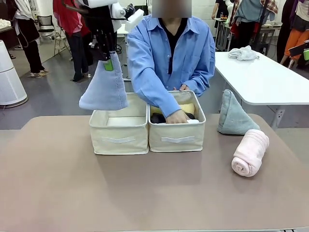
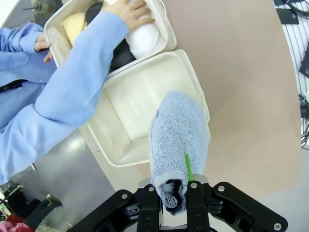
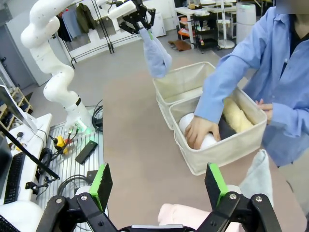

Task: Sort the towels based on their folding style.
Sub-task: Pick up one triangle-folded towel and place it in the left Fabric basket.

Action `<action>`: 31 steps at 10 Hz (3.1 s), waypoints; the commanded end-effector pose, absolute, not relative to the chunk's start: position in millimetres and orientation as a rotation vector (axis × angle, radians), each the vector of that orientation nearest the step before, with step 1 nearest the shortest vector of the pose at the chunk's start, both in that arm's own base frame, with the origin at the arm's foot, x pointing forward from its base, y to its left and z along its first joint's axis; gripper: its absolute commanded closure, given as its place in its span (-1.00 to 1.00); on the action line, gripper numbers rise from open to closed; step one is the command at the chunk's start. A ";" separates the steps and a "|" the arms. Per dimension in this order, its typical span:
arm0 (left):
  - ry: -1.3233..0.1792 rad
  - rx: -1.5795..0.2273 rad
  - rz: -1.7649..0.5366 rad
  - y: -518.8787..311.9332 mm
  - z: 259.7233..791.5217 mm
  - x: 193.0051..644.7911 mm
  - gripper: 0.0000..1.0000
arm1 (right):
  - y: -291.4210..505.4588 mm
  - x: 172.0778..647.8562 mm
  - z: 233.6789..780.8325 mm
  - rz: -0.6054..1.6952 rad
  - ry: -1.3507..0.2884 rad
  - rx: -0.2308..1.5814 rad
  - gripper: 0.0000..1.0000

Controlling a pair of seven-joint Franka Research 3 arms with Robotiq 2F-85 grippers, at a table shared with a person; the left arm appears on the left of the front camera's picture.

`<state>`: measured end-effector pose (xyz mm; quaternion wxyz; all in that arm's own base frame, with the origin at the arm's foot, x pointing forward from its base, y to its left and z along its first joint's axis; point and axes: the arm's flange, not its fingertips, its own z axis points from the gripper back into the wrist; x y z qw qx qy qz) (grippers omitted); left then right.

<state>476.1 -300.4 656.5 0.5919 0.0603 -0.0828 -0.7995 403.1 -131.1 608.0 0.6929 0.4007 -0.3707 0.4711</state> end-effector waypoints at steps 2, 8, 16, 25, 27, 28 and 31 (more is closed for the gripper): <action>-0.172 0.131 -1.833 -314.8 641.8 504.2 0.67 | -130.9 403.4 607.7 1.056 -0.836 0.902 -1.00; -0.151 0.110 -1.841 -345.7 615.5 512.7 0.67 | -130.9 403.4 607.7 1.056 -0.836 0.902 -1.00; -0.034 0.059 -1.835 -363.0 538.9 537.6 0.67 | -130.9 403.4 607.7 1.056 -0.836 0.902 -1.00; 0.126 -0.056 -1.787 -368.6 474.5 563.7 0.67 | -130.9 403.4 607.7 1.056 -0.836 0.902 -1.00; 0.132 -0.068 -1.773 -369.3 474.5 563.7 0.67 | -130.9 403.4 607.7 1.056 -0.836 0.902 -1.00; 0.134 -0.068 -1.767 -369.7 474.7 563.6 0.67 | -130.9 403.4 607.7 1.056 -0.836 0.902 -1.00; 0.138 -0.069 -1.768 -369.7 474.3 563.8 -0.44 | -130.9 403.4 607.7 1.056 -0.836 0.902 -1.00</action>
